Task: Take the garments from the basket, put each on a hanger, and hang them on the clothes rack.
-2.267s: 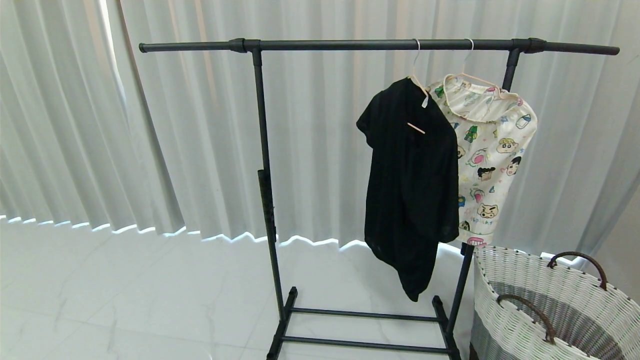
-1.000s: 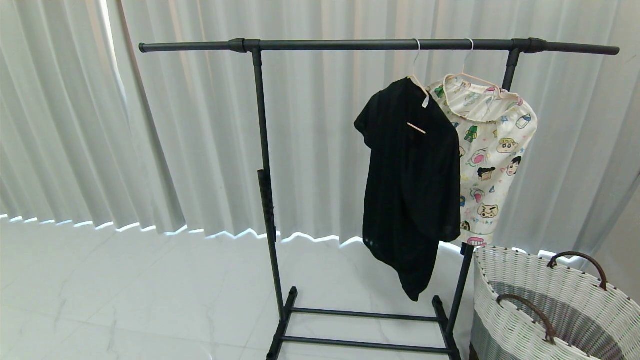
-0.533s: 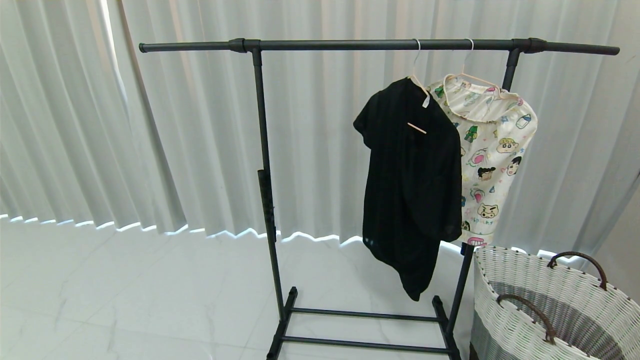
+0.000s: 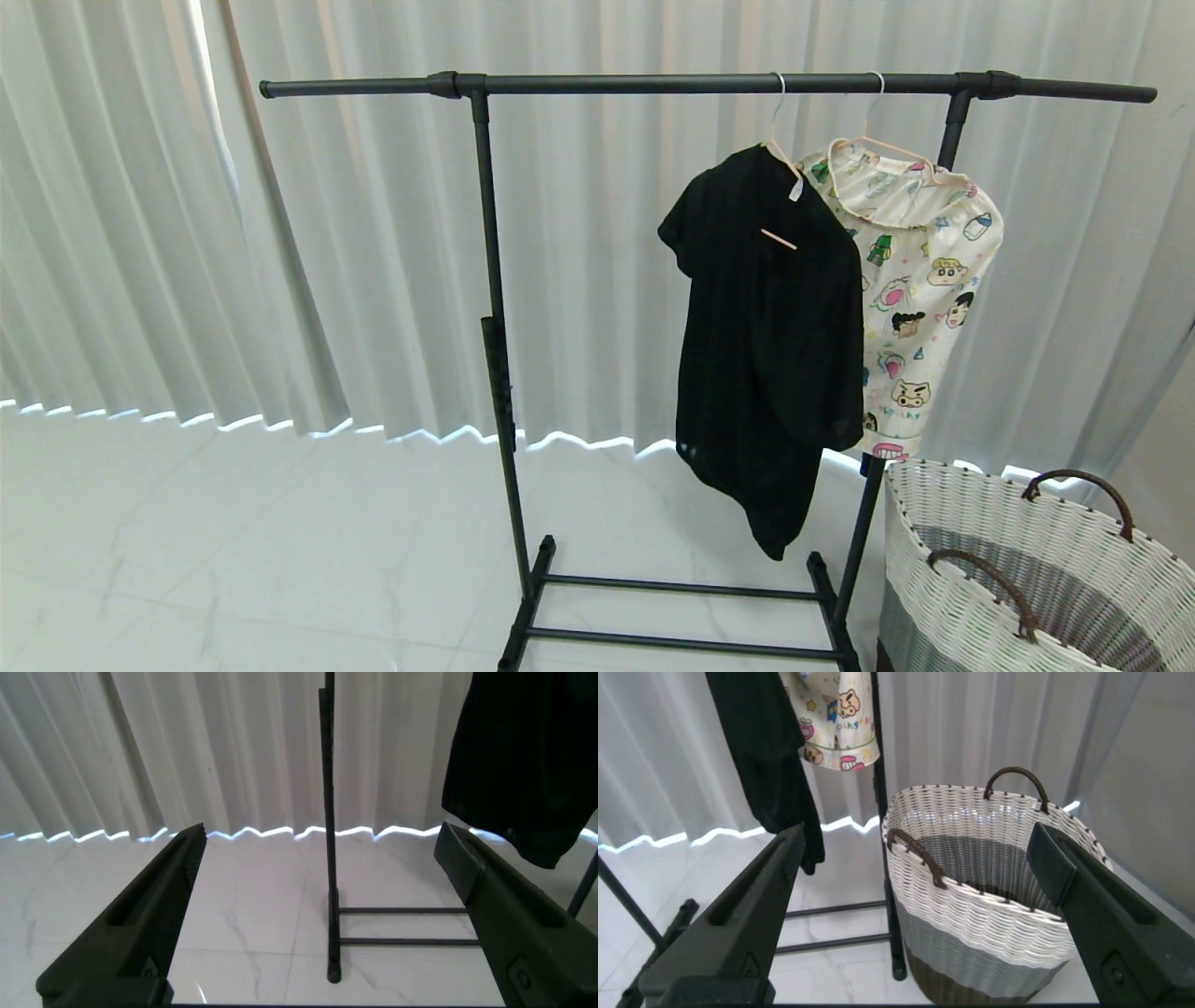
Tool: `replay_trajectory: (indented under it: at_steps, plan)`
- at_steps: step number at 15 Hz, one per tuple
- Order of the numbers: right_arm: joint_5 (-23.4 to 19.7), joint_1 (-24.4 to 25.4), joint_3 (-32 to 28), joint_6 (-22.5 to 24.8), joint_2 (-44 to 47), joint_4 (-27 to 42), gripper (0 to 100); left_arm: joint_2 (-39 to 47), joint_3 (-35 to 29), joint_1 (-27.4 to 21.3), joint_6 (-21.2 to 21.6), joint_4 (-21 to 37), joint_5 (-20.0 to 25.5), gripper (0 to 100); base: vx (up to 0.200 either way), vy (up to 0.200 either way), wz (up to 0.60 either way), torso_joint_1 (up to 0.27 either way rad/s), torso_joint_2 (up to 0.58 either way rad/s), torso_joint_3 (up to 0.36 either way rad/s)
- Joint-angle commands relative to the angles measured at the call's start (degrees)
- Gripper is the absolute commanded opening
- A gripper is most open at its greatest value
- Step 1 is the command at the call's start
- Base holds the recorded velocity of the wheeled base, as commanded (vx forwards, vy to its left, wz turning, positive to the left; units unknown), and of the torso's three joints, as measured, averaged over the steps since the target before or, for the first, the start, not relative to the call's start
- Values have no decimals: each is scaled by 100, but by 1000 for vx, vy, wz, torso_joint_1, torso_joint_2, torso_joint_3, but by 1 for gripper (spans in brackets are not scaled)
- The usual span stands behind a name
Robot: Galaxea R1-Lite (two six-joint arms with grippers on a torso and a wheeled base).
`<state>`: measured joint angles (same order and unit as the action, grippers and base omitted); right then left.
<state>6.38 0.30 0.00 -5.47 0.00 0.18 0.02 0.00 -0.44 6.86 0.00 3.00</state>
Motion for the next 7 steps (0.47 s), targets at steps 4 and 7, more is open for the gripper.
replay_trajectory:
  at_steps: [4, 7]
  plan:
    - [4, 5, 0, -6, 0, -1, 100, -2, 0, 0, -1, 0, -1, 100, 0, 0, 0, 0, 0, 0]
    - [-5, -4, 0, 20, 0, -1, 100, -2, 0, 0, -1, 0, -1, 100, 0, 0, 0, 0, 0, 0]
